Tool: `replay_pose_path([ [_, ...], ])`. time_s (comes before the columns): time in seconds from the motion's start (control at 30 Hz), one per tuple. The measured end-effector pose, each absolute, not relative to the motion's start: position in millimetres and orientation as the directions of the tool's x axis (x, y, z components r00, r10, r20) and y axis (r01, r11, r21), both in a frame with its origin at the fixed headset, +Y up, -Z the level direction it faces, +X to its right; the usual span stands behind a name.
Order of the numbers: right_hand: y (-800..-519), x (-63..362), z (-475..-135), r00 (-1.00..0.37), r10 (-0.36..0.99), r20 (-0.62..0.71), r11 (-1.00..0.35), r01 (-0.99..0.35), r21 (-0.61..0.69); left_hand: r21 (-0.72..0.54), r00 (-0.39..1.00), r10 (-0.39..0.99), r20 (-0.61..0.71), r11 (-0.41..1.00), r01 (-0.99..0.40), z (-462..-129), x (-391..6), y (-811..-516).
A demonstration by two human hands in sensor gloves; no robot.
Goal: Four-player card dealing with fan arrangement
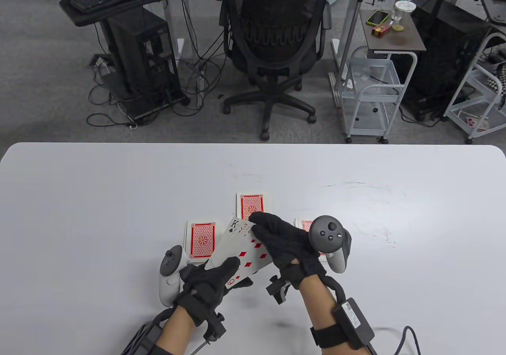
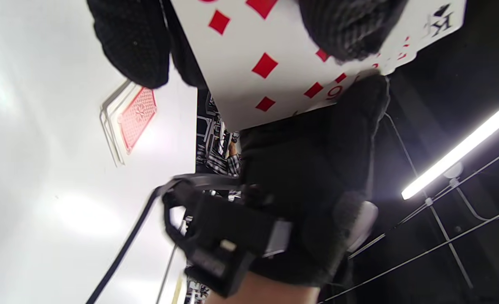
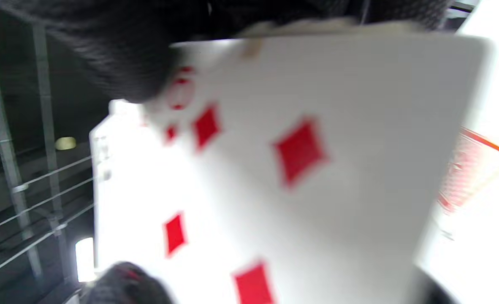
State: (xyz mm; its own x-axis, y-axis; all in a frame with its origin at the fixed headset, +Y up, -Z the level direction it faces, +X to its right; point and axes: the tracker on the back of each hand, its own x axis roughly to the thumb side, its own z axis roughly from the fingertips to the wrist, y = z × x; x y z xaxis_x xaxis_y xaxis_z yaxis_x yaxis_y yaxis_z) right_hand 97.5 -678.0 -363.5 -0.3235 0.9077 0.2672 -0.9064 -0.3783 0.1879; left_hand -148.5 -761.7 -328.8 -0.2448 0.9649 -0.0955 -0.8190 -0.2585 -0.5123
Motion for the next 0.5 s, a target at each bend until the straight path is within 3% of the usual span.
replay_pose_path([
  [0.07, -685.9, 100.3, -365.4, -0.333, 0.908, 0.255, -0.372, -0.920, 0.124, -0.506, -0.234, 0.967, -0.102, -0.253, -0.825, -328.6, -148.5, -761.0],
  [0.13, -689.1, 99.4, -368.1, -0.288, 0.914, 0.285, -0.342, -0.926, 0.161, -0.493, -0.189, 0.978, -0.084, -0.205, -0.845, -329.1, -150.2, -762.7],
  [0.27, -692.1, 99.9, -369.8, -0.234, 0.937, 0.260, -0.290, -0.935, 0.203, -0.486, -0.237, 0.967, -0.094, -0.252, -0.837, -329.7, -151.6, -761.9],
  [0.4, -698.8, 101.8, -368.2, -0.290, 0.941, 0.177, -0.321, -0.930, 0.182, -0.469, -0.301, 0.950, -0.083, -0.304, -0.829, -328.4, -153.2, -759.5],
  [0.5, -699.1, 99.0, -367.5, -0.323, 0.918, 0.231, -0.362, -0.919, 0.153, -0.460, -0.298, 0.951, -0.078, -0.300, -0.836, -328.5, -155.0, -759.5],
])
